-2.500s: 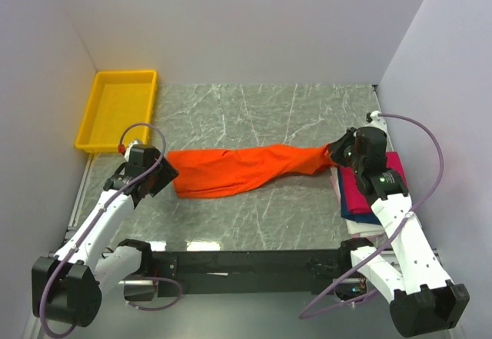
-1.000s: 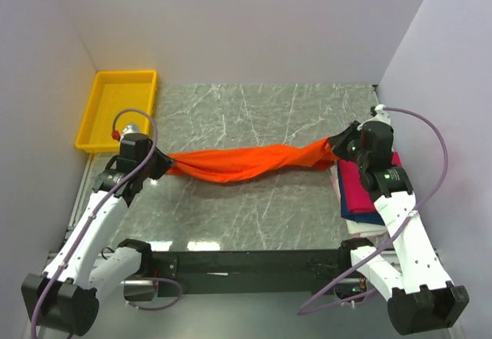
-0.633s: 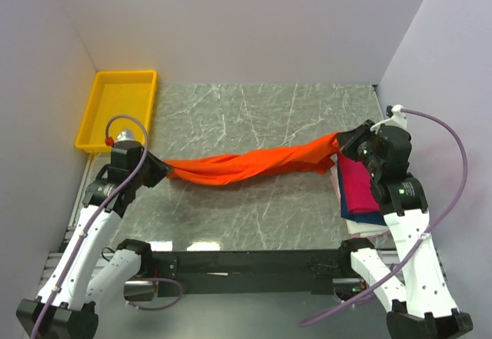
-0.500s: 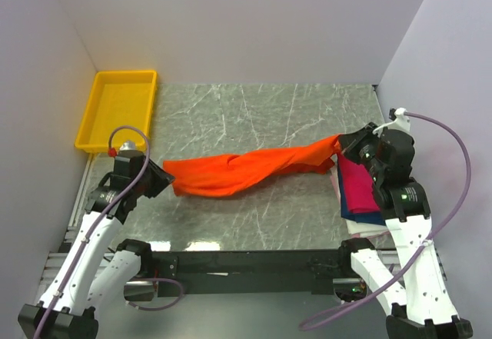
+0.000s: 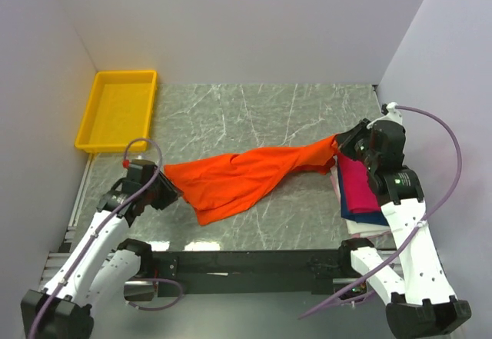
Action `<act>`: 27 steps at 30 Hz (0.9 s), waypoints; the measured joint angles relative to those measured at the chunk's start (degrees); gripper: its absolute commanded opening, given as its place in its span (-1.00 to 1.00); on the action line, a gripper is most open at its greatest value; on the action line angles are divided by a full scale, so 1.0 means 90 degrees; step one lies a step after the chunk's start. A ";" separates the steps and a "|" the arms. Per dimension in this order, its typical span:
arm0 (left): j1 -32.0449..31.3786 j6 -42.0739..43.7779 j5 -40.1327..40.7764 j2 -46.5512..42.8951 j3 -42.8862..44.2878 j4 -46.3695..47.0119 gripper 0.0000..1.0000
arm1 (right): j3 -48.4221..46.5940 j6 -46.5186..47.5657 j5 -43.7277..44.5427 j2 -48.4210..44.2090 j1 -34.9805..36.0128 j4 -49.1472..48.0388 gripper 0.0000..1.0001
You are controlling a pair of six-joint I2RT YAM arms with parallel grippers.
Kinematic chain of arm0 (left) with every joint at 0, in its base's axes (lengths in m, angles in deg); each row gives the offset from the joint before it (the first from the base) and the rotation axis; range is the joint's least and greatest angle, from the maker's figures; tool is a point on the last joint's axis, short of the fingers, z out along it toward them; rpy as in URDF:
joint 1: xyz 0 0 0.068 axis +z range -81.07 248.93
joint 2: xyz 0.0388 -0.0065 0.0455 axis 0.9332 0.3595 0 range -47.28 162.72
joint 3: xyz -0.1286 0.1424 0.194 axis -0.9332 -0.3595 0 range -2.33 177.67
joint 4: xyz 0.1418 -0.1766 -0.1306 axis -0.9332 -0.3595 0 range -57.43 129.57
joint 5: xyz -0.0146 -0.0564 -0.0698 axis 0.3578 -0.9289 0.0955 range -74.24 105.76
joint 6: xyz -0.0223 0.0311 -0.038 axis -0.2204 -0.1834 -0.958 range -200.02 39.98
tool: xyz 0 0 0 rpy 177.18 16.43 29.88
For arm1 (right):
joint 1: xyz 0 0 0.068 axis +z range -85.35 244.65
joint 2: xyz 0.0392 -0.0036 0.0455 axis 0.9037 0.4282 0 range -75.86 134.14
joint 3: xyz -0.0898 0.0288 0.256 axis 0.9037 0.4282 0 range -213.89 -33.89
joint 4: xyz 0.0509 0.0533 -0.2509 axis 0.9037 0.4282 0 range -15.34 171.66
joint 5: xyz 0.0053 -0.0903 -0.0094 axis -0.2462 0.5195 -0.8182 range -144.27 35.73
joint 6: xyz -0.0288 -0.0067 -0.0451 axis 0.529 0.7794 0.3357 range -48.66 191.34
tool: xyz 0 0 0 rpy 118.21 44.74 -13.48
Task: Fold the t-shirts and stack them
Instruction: Flatten the tshirt out
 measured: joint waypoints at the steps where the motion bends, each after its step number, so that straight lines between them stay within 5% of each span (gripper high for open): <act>1: -0.0223 -0.0107 0.0095 -0.0032 -0.0124 -0.0002 -0.29 | 0.0002 0.0000 0.0000 0.0051 -0.0002 -0.0010 -1.00; 7: -0.2176 -0.1054 0.0527 -0.0209 -0.0670 0.0053 -0.26 | 0.0053 -0.0002 0.0005 0.0296 -0.0017 -0.0199 -1.00; 12: -0.3150 -0.1785 0.0937 0.0117 -0.1008 0.0102 -0.12 | 0.0129 0.0000 -0.0012 0.0386 -0.0036 -0.0325 -1.00; 19: -0.3582 -0.2142 0.1299 0.0646 -0.1015 0.0282 0.00 | 0.0202 0.0000 -0.0017 0.0466 -0.0039 -0.0425 -1.00; 27: -0.3602 -0.2200 0.1518 0.1302 -0.1015 0.0770 -0.09 | 0.0250 -0.0002 -0.0068 0.0471 -0.0044 -0.0500 -1.00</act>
